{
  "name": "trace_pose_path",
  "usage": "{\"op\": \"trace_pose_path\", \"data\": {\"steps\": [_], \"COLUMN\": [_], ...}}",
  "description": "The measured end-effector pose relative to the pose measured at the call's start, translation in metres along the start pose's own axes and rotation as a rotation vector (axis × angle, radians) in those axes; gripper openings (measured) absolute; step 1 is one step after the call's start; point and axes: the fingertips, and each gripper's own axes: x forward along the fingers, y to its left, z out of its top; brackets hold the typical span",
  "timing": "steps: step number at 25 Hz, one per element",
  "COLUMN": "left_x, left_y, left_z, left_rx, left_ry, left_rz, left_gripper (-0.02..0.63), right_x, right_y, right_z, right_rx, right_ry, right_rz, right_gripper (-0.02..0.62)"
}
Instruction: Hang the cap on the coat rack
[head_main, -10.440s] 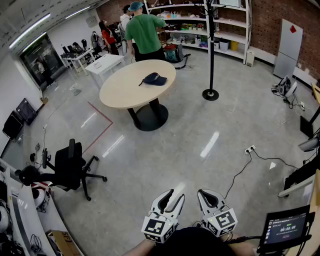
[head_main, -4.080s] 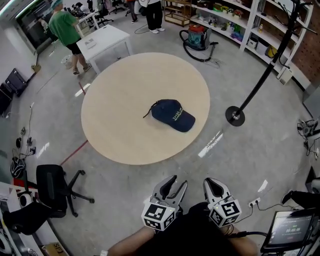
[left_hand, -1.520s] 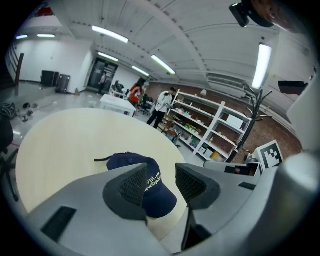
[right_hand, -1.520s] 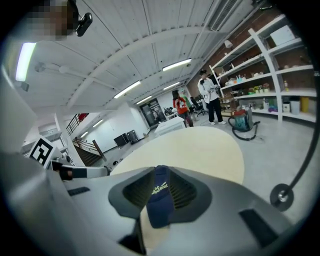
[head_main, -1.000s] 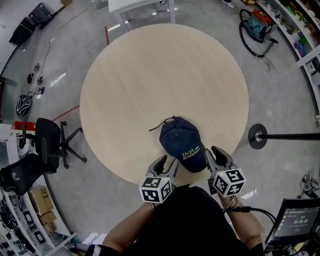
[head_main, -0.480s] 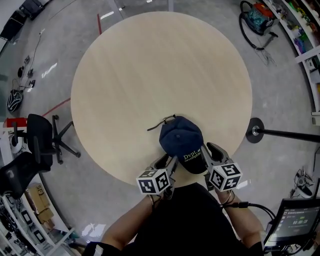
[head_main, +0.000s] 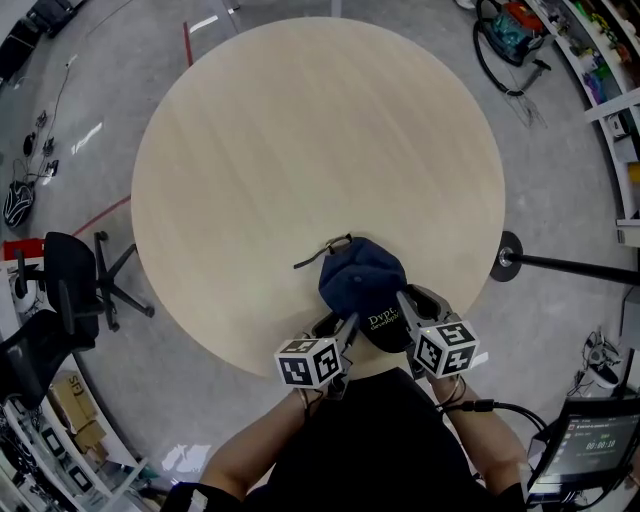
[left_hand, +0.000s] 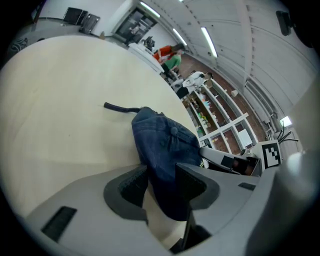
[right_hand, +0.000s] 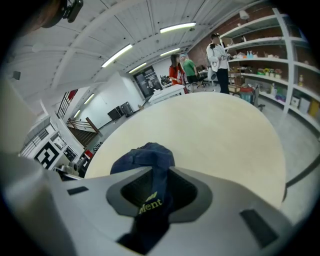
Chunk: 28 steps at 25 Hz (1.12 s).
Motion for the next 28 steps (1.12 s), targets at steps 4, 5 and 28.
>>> {"op": "trace_pose_path", "data": {"steps": [4,5,28], "left_x": [0.001,0.001,-0.018], "left_y": [0.005,0.006,-0.056], "left_z": [0.001,0.001,0.04], "left_rx": [0.002,0.0,0.233], "left_ry": [0.011,0.014,-0.073], "left_rz": [-0.011,-0.014,-0.156], "left_gripper": [0.142,0.139,0.017], "right_x": [0.006,0.007,-0.065], "right_y": [-0.004,-0.005,0.001], "right_z": [-0.005,-0.007,0.017], "right_rx": [0.011,0.018,0.178], "right_ry": [0.034,0.046,-0.263], "right_rz": [-0.023,-0.03,-0.081], "right_gripper": [0.095,0.094,0.012]}}
